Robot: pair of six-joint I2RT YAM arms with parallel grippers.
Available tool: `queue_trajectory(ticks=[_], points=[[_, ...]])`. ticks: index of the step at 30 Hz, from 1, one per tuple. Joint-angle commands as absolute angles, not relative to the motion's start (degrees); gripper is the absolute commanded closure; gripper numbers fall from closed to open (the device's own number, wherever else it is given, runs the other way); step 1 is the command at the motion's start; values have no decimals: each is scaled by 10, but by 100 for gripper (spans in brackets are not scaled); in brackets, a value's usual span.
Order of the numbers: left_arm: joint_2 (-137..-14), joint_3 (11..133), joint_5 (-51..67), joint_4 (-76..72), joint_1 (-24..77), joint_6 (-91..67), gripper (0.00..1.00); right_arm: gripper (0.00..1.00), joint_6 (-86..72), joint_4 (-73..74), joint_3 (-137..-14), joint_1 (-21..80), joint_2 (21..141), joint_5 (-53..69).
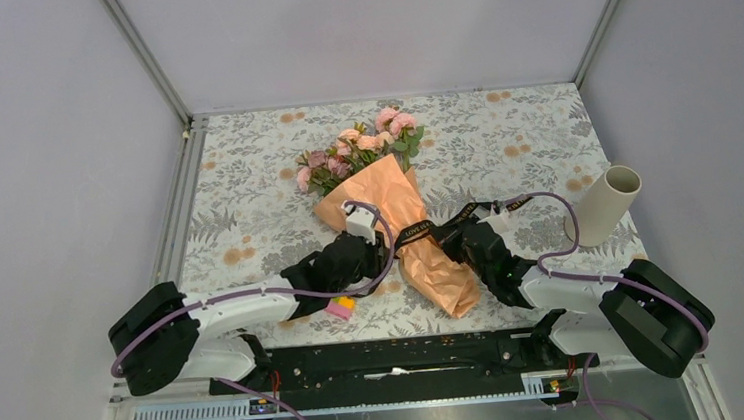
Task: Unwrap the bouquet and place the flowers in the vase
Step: Untie the ribbon from the wrapping paper.
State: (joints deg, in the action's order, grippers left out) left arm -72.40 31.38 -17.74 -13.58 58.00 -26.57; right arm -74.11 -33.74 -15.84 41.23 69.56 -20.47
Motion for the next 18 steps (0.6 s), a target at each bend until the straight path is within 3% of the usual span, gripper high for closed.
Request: queue_trajectory(ticks=[1, 12, 15, 18], points=[[-754, 342, -155, -171, 580, -234, 65, 100, -749, -351, -163, 409, 701, -225], [-801, 370, -161, -177, 580, -217, 63, 100, -751, -355, -162, 408, 706, -223], [-811, 376, -159, -178, 580, -218, 67, 100, -753, -358, -162, 408, 708, -222], [-816, 378, -158, -178, 581, -218, 76, 100, -753, -358, -161, 408, 709, -222]])
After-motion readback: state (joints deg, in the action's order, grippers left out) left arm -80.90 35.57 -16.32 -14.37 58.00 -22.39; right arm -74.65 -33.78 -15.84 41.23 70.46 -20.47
